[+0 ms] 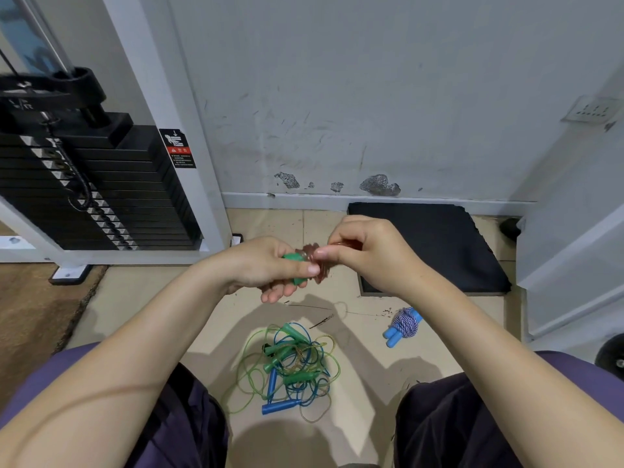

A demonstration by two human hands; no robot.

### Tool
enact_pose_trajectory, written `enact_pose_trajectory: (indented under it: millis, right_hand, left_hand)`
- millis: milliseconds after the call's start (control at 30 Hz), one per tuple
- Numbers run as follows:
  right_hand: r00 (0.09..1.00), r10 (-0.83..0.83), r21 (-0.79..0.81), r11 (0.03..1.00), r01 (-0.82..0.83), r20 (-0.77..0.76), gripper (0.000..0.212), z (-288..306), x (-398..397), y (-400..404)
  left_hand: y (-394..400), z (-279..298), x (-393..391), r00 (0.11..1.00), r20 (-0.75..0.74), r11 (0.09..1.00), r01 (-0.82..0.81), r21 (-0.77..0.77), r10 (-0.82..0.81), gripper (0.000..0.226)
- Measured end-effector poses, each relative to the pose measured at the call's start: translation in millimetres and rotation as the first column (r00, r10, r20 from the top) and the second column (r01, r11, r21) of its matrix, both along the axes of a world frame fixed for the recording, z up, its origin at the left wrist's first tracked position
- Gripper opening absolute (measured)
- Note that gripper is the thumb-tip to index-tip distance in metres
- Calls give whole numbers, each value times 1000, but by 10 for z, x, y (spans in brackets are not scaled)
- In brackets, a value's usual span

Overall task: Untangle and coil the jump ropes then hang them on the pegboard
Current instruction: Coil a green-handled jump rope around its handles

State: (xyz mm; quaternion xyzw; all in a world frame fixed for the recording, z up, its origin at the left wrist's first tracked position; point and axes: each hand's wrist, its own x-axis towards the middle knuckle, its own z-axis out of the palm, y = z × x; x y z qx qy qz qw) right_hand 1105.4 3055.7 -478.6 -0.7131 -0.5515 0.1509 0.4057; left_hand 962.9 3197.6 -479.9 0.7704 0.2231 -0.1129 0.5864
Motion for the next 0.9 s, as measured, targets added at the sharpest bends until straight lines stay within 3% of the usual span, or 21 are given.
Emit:
enact_pose_trajectory:
  millis: [100, 233, 367, 567, 733, 900]
  right_hand:
    - [998, -28, -8, 1000, 28, 58, 43, -22, 26, 19]
    - [998, 15, -53, 998, -19, -66, 39, -50, 41, -5]
    - [984, 45, -152, 986, -72, -172, 41, -118, -8, -10]
    - [956, 6, -70, 997, -27, -294, 41, -109, -16, 7]
    - [947, -2, -45, 999, -13, -321, 42, -133, -70, 33]
    - [936, 27, -135, 988, -79, -350, 43, -121, -53, -8]
  left_hand:
    - [-63, 28, -21, 989, -40, 990, 143, 17, -143, 25]
    - [-90, 91, -47, 979, -18, 979, 203, 28, -202, 25]
    - [-99, 50, -79, 978, -2, 977, 209, 36, -210, 21]
    - [-103, 31, -82, 988, 13, 984, 153, -95, -152, 34]
    - [-198, 8, -41, 993, 37, 987, 118, -108, -115, 46]
    - [-202, -8, -41, 990, 61, 987, 133, -92, -128, 19]
